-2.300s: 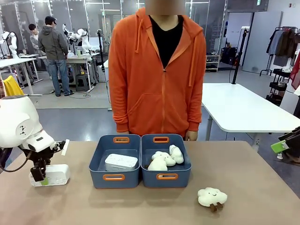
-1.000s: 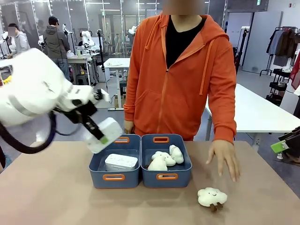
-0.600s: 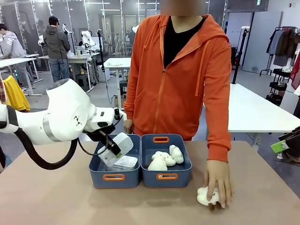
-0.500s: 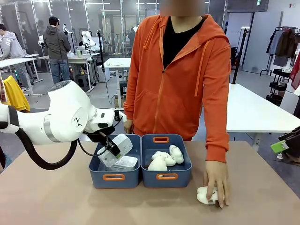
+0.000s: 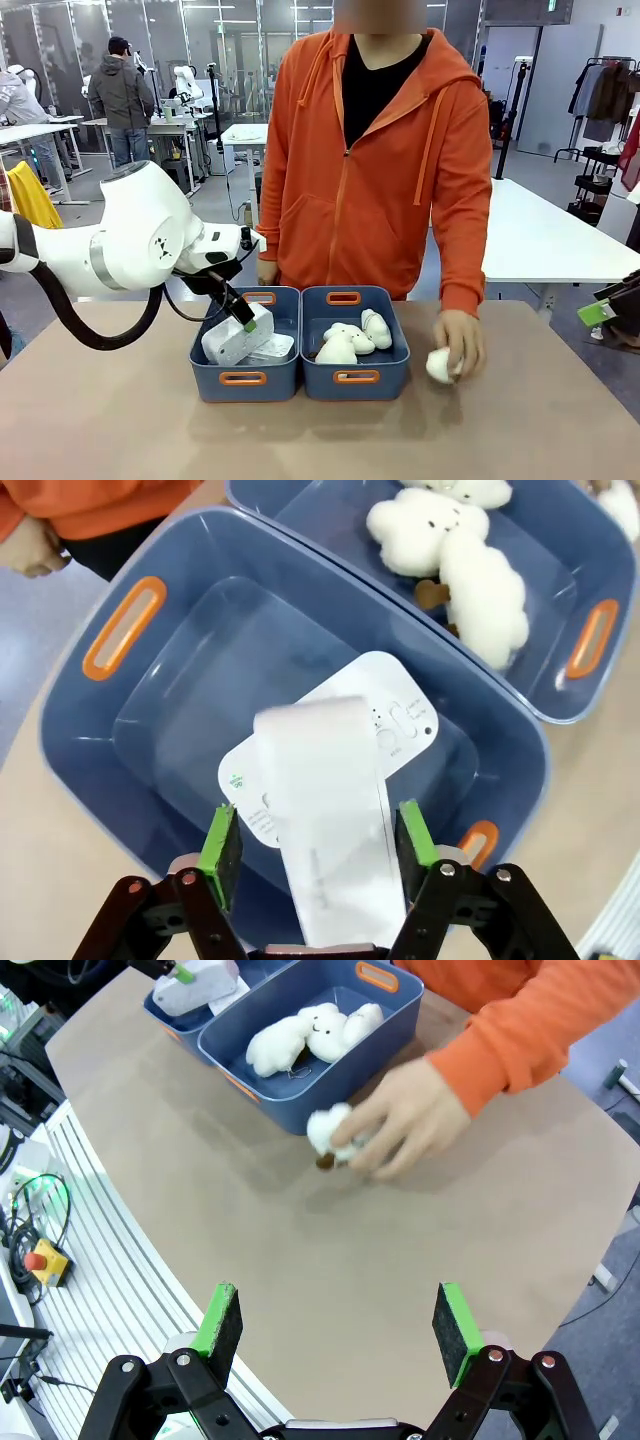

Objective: Sort the digital clocks into the basket.
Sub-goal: Pick up the Digital clock from the table and place it into the empty Plastic storage basket.

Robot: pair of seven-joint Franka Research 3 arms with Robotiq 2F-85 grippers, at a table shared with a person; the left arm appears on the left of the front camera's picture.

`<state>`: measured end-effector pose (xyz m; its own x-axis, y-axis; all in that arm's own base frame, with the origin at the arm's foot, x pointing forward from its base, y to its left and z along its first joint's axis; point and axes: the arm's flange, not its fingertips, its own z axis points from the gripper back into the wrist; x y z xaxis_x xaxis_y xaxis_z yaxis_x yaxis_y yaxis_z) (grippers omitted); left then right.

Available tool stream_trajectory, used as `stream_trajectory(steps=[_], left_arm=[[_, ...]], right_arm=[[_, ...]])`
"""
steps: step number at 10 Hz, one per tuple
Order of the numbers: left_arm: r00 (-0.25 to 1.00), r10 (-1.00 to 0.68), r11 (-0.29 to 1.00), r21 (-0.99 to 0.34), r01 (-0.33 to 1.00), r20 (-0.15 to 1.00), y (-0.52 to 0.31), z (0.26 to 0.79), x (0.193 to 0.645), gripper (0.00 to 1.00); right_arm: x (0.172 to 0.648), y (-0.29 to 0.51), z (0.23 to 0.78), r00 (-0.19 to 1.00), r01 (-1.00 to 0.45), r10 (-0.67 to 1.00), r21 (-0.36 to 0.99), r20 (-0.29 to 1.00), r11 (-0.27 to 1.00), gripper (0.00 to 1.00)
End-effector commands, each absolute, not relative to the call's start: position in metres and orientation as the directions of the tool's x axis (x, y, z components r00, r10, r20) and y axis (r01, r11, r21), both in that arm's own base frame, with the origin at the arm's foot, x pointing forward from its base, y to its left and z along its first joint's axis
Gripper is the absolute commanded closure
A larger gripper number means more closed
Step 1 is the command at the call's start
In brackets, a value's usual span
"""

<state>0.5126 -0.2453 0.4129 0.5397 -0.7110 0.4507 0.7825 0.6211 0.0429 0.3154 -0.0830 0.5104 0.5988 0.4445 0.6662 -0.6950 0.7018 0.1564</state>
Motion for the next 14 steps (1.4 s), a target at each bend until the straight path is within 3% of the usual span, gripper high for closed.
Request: stream_trajectory(steps=[1, 2, 3, 5, 7, 8, 10, 12, 14], left_arm=[[0.522, -0.727, 0.584, 0.002, 0.811, 0.446, -0.231, 0.426, 0.512, 0.0], [0.519, -0.734, 0.576, -0.004, 0.818, 0.439, -0.224, 0.427, 0.511, 0.05], [0.523, -0.73, 0.576, -0.017, 0.817, 0.441, -0.218, 0.428, 0.513, 0.0], [0.529, -0.71, 0.582, -0.036, 0.812, 0.465, -0.201, 0.434, 0.509, 0.0], [0.476, -0.771, 0.443, -0.18, 0.878, 0.423, -0.149, 0.442, 0.494, 0.0], [0.434, -0.79, 0.395, -0.181, 0.901, 0.433, -0.111, 0.459, 0.488, 0.0], [0.203, -0.775, 0.169, -0.113, 0.979, 0.599, -0.024, 0.514, 0.459, 0.0], [0.159, -0.631, 0.192, -0.046, 0.98, 0.759, 0.054, 0.547, 0.423, 0.0], [0.139, -0.579, 0.258, 0.02, 0.966, 0.803, 0.104, 0.551, 0.394, 0.0]], right_arm=[[0.317, -0.085, 0.508, 0.584, -0.704, 0.454, 0.142, 0.673, 0.696, 0.04], [0.317, -0.085, 0.508, 0.584, -0.704, 0.454, 0.142, 0.673, 0.696, 0.04], [0.317, -0.085, 0.508, 0.584, -0.704, 0.454, 0.142, 0.673, 0.696, 0.04], [0.317, -0.085, 0.508, 0.584, -0.704, 0.454, 0.142, 0.673, 0.696, 0.04], [0.317, -0.085, 0.508, 0.584, -0.704, 0.454, 0.142, 0.673, 0.696, 0.04], [0.317, -0.085, 0.508, 0.584, -0.704, 0.454, 0.142, 0.673, 0.696, 0.04], [0.317, -0.085, 0.508, 0.584, -0.704, 0.454, 0.142, 0.673, 0.696, 0.04], [0.317, -0.085, 0.508, 0.584, -0.704, 0.454, 0.142, 0.673, 0.696, 0.04], [0.317, -0.085, 0.508, 0.584, -0.704, 0.454, 0.142, 0.673, 0.696, 0.04]])
